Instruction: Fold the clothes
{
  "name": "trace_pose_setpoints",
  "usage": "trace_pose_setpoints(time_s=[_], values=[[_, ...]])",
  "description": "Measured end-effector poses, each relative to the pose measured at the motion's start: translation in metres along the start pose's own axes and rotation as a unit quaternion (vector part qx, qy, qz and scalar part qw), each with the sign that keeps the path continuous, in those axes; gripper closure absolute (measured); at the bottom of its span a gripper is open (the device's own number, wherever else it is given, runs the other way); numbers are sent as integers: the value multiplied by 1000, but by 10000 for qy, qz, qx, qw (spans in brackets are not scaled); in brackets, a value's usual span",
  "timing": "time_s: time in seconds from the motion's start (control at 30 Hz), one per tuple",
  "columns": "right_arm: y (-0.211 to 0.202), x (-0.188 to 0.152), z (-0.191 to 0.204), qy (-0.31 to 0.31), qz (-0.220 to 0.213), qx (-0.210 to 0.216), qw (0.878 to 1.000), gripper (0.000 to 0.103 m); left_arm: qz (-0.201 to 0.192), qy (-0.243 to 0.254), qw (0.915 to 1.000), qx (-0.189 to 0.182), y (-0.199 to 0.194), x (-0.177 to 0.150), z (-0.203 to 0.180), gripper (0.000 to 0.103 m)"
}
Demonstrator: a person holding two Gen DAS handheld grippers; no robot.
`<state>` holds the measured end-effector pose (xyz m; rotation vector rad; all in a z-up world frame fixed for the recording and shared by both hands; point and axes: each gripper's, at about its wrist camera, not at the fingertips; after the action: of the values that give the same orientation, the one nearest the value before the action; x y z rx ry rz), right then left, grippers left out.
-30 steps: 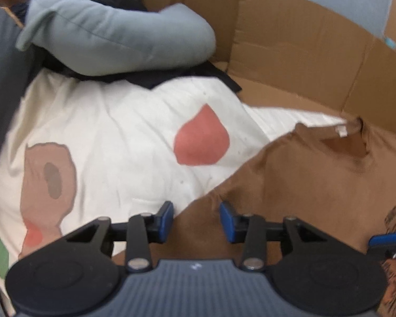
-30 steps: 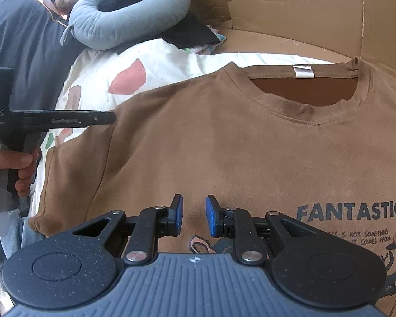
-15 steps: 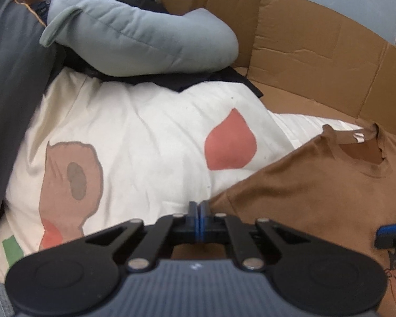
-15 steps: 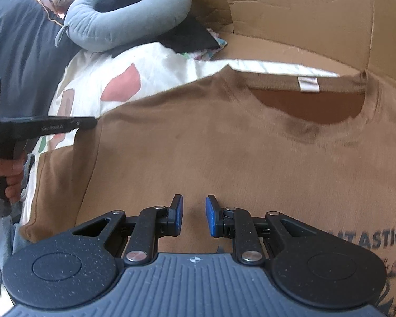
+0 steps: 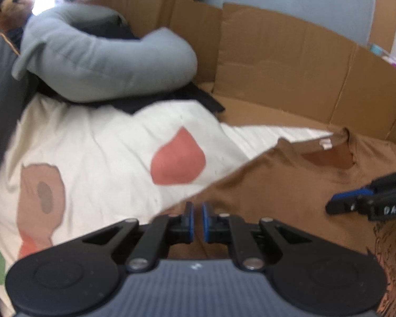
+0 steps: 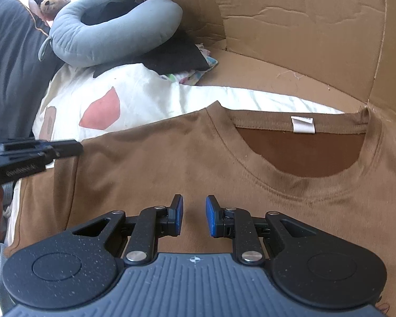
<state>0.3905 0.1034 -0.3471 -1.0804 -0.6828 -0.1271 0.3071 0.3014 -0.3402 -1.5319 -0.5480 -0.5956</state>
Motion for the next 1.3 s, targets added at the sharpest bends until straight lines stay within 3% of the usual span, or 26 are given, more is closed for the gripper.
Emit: trace_pose_setpoints(time_s=[0.37,0.57,0.87,1.07,1.2,1.3], values=[[19,2,-13,149,148,-223,9995,81,-61,-494,9988,26,26,5,10,100],[23,19,-11,33,32,-224,9997,80,-357,-649,9972,32,-1,17,24,97],[31,46,-10,-42,-69,-127,9999,80,-149,-651,9970,399,-48,-2,70,97],[46,57,-11,329,15,75,9994,80,78,-664,9960,593,-62,-27,82,96],[59,62,-7,249,70,61,9996,80,219,-750,9932,862,-64,-36,98,90],[68,68,-8,278,97,27,9996,80,308,-754,9907,1086,-64,-42,110,70]])
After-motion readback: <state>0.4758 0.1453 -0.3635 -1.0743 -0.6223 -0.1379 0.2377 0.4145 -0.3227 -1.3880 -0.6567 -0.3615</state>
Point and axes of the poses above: each gripper's, at about its wrist camera, not at the fingertips, and y roughly the way its jaws point, z to its left, x to its top, and after that the axes turned 1 degree about -z, right-handed
